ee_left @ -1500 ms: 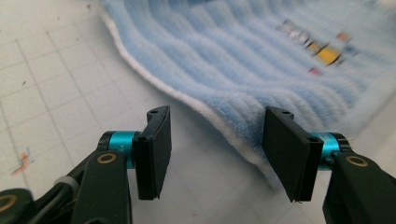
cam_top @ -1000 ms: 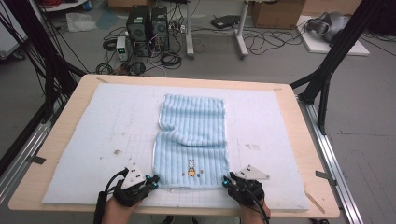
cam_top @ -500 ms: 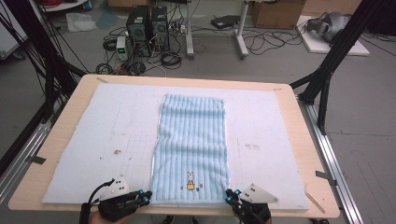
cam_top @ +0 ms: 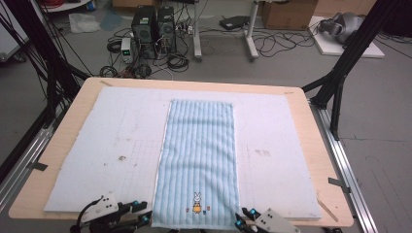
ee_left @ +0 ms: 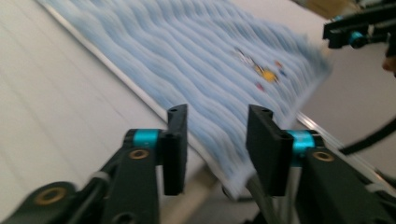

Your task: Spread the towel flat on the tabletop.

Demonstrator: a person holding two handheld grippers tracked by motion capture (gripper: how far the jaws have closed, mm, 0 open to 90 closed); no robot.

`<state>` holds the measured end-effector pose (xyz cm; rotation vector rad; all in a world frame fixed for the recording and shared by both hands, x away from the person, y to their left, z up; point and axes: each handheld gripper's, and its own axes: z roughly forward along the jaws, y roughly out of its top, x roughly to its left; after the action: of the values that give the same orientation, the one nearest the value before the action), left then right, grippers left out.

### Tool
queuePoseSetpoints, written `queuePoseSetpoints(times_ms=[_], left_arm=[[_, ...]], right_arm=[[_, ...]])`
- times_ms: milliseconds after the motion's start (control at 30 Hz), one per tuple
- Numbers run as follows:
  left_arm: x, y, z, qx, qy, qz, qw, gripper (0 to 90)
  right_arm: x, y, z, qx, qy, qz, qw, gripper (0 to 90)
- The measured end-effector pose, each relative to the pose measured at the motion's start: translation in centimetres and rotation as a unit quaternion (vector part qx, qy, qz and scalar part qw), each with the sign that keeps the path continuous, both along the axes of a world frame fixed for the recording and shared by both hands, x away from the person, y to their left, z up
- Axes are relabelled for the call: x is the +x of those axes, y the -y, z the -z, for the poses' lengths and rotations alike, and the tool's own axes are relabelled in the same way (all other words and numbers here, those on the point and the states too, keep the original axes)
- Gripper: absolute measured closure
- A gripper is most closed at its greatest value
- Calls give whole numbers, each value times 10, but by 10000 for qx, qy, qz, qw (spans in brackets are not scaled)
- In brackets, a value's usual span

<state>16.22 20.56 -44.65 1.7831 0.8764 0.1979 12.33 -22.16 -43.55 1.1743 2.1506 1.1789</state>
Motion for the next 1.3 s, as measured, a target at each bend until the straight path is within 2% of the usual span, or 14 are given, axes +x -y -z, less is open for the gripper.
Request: queuePoseSetpoints(times_ms=[100, 200, 300, 433, 533, 600, 667, 733, 800, 867, 967, 1133, 1200, 1300], left_arm=[[15, -4, -8, -107, 127, -250, 9995, 517], [31, -6, -13, -134, 131, -372, 9991, 512], [47, -3, -14, -137, 43, -388, 9991, 521], [62, 3, -13, -178, -2, -407, 9990, 522], [72, 6, -12, -175, 0, -394, 9991, 517], [79, 7, -13, -156, -17, -404, 9991, 516], [85, 7, -14, -143, -6, -408, 9991, 509], [92, 7, -14, -131, -14, -420, 9990, 497], [100, 8, -14, -117, -37, -427, 9990, 487], [110, 10, -14, -111, -80, -440, 9989, 475], [126, 15, -14, -53, -135, -441, 9989, 468], [156, 23, -11, 33, -199, -565, 9982, 464], [166, 26, -11, 56, -196, -566, 9982, 468], [177, 29, -10, 102, -108, -614, 9980, 485]], right_arm=[[18, 4, -6, 149, 71, 228, 9996, 622], [38, 3, -10, 178, 78, 348, 9992, 618], [57, -1, -8, 78, -44, 387, 9992, 648], [78, -7, 5, -90, -405, 404, 9983, 650], [85, -11, 15, -247, -542, 385, 9975, 671], [84, -8, 16, -115, -529, 203, 9983, 859], [79, -9, 14, -374, -457, 28, 9983, 878], [74, -6, 12, -504, -472, -113, 9976, 878], [71, -2, 12, -501, -417, -118, 9978, 830], [74, 3, 10, -316, -328, -36, 9990, 657], [88, 12, 5, -32, -206, 134, 9997, 619], [130, 17, -6, 160, -97, 461, 9988, 576], [151, 18, -7, 243, -155, 537, 9981, 567], [178, 16, -6, 214, -281, 654, 9972, 581]])
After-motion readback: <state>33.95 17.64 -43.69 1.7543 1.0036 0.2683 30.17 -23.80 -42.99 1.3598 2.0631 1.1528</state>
